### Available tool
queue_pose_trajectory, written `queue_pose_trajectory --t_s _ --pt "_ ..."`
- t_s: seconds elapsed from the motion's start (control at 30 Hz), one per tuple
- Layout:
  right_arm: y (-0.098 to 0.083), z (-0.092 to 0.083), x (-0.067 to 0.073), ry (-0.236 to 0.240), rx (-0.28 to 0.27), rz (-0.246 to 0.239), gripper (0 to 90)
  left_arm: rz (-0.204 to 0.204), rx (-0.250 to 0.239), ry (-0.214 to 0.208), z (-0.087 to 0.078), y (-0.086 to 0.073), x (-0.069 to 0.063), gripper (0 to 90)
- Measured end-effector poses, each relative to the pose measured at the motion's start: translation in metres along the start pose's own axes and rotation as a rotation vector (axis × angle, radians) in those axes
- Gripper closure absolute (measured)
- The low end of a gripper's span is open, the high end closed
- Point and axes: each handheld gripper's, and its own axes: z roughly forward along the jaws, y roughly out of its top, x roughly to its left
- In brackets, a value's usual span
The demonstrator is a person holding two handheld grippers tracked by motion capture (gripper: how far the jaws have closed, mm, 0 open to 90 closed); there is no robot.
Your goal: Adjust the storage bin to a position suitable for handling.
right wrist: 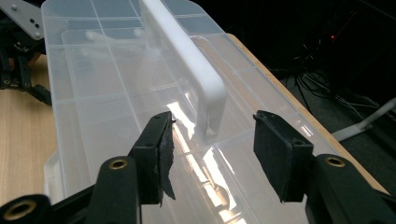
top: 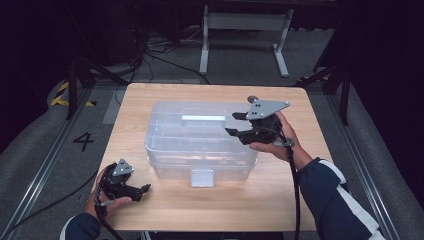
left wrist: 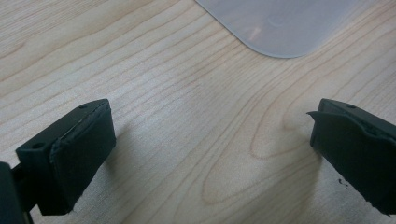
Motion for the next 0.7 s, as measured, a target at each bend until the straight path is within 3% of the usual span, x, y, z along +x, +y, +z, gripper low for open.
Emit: queue_pose_trajectory --t_s 0.27,0.4,0.7 --pt "0.006 0.007 0.004 0.025 0.005 -0.027 59.7 0.000 0.000 0.000 0.000 0.000 0.000 0.5" --pt "0.009 0.008 0.004 0.005 0.006 -0.036 66.6 0.000 0.000 0.000 0.000 0.000 0.000 0.6" --pt "0.014 0.018 0.006 -0.023 0.056 -0.048 69.8 0.000 -0.001 0.002 0.000 0.000 0.000 0.6"
